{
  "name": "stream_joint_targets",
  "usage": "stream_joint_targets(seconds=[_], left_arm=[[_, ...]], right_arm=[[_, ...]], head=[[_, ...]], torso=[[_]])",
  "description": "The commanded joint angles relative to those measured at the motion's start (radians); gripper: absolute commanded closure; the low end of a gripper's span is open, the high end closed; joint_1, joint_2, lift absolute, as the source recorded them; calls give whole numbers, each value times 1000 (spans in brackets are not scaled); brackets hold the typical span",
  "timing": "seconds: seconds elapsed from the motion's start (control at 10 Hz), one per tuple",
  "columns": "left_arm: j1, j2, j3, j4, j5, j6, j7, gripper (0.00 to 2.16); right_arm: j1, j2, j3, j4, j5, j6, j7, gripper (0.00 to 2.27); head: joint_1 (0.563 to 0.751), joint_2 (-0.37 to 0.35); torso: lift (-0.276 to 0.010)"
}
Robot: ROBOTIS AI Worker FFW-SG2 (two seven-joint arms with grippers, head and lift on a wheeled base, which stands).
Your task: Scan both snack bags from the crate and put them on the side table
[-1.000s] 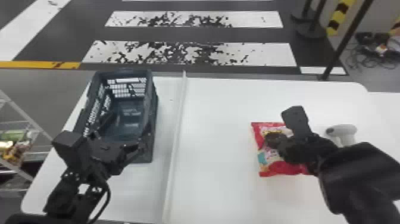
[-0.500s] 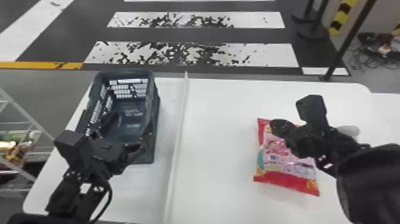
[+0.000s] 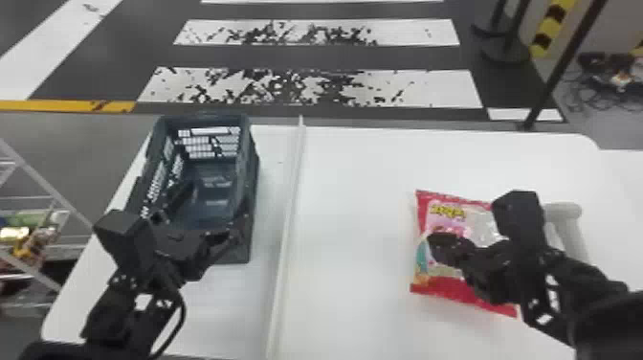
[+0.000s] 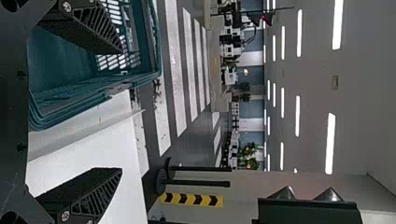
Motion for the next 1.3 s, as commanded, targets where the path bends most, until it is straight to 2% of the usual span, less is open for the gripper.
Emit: stream_joint_targets(seconds=[0.0,0.3,1.2], left_arm=[[-2,-2,-4,2,-1,0,0,100],[7,2,2,4,2,-9,0,100],[1,-1,-1,8,5,-9,0,100]], right_arm=[[29,0,41,-23,-7,8,13,2253],[18,0,81,30,35,42,15,2253],[40,-6,71,19,82,61,13,2243]], head=[[695,93],[695,154],[695,135]], torso=[[-87],[-87],[-87]])
